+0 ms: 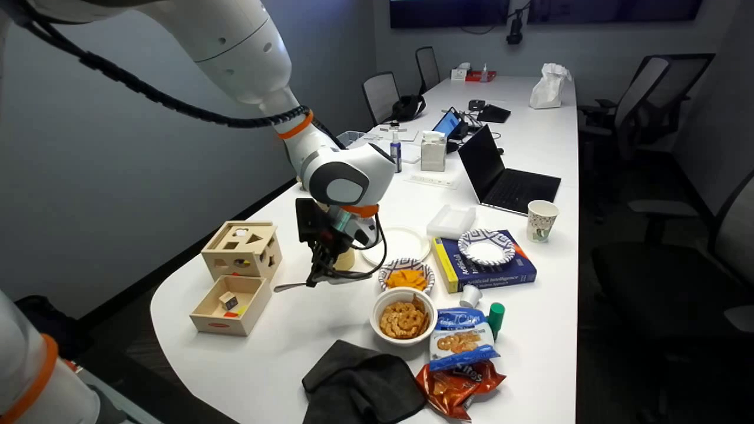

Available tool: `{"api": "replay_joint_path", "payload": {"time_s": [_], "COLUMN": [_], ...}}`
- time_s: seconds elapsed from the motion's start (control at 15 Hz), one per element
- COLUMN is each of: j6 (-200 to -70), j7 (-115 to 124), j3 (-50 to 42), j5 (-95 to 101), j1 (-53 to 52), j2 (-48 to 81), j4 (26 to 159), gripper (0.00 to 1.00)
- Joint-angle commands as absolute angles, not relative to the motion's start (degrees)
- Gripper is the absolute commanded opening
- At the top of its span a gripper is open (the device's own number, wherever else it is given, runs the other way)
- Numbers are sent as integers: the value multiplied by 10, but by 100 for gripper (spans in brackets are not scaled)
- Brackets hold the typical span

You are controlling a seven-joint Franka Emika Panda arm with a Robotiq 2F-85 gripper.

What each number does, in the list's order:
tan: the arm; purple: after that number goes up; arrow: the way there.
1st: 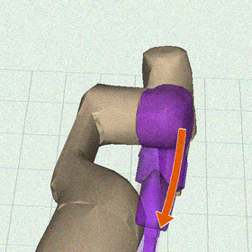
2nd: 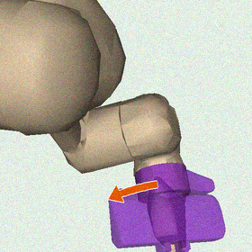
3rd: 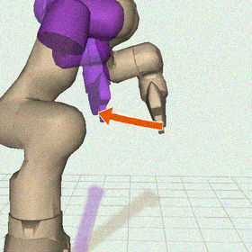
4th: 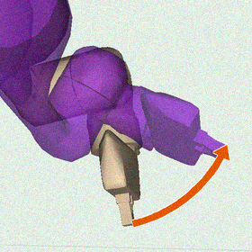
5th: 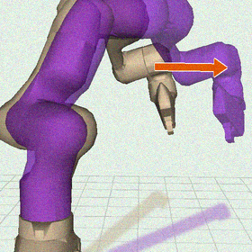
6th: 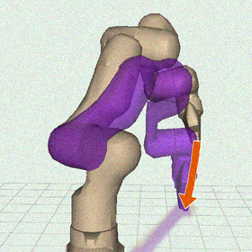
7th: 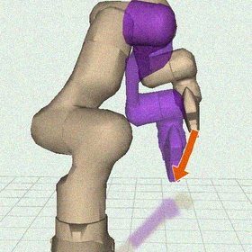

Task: Use the silver spoon to stir the contents in the white and black bowl and then the white bowl.

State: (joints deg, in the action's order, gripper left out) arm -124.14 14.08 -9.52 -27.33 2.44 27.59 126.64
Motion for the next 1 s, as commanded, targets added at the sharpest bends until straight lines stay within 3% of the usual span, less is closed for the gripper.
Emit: {"api": "replay_joint_path", "payload": {"time_s": [0.0,0.93], "j6": [-1266,-1269], "j7": [166,154], "j3": [-85,-71], "j5": [-245,-254], "j1": [35,89], "j2": [294,396], "j4": [1258,1163], "gripper": [1,1]}}
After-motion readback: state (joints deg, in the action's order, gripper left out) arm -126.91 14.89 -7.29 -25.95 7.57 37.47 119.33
